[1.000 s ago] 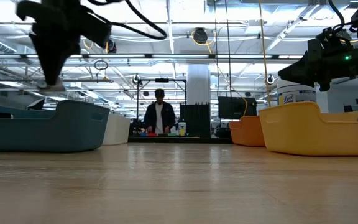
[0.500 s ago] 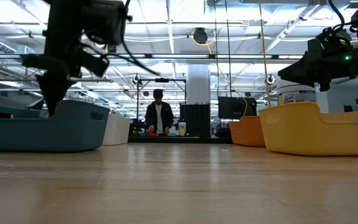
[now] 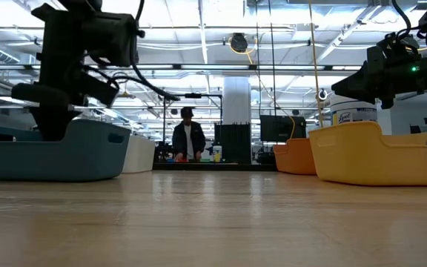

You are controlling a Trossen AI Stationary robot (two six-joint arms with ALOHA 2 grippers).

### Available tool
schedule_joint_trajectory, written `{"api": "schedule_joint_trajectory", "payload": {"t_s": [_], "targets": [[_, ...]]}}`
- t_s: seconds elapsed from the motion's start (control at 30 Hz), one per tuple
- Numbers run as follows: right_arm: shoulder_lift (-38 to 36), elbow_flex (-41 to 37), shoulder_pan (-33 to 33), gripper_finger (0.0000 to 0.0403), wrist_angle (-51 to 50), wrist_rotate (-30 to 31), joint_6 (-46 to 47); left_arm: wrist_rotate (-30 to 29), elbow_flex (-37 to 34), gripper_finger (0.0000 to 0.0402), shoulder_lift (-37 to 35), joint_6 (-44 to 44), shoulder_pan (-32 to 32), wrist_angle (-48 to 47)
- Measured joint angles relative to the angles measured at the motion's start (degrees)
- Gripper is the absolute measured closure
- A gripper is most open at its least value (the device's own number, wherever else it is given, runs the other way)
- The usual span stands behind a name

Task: Pick & Place First Aid Supplies
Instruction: Put the alcohol pad into the blue bin

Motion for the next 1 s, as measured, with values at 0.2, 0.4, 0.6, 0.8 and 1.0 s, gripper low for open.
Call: {"api": "schedule_joint_trajectory", "payload": {"t_s": [0.2, 0.4, 0.6, 0.8, 1.0], "targets": [[0.0, 0.0, 0.0, 0.0286, 0.0, 0.0, 0.0, 1.1, 0.0, 0.0316, -4.2, -1.6, 0.0, 1.7], [0.0, 0.0, 0.0, 0.0286, 0.0, 0.0, 0.0, 1.3, 0.2, 0.0198, -7.7, -8.2, -0.2, 1.0], [0.0, 0.0, 0.0, 0.0287, 0.0, 0.0, 0.0, 2.7, 2.1, 0.0126, -9.5, -19.9, -2.1, -3.6], [0.0, 0.0, 0.0, 0.0287, 0.0, 0.0, 0.0, 7.5, 3.3, 0.0104, -9.7, -35.3, -4.4, -6.6], [0.0, 0.0, 0.0, 0.0287, 0.0, 0.0, 0.0, 12.0, 3.3, 0.0114, -9.6, -53.2, -11.3, -6.5]]}}
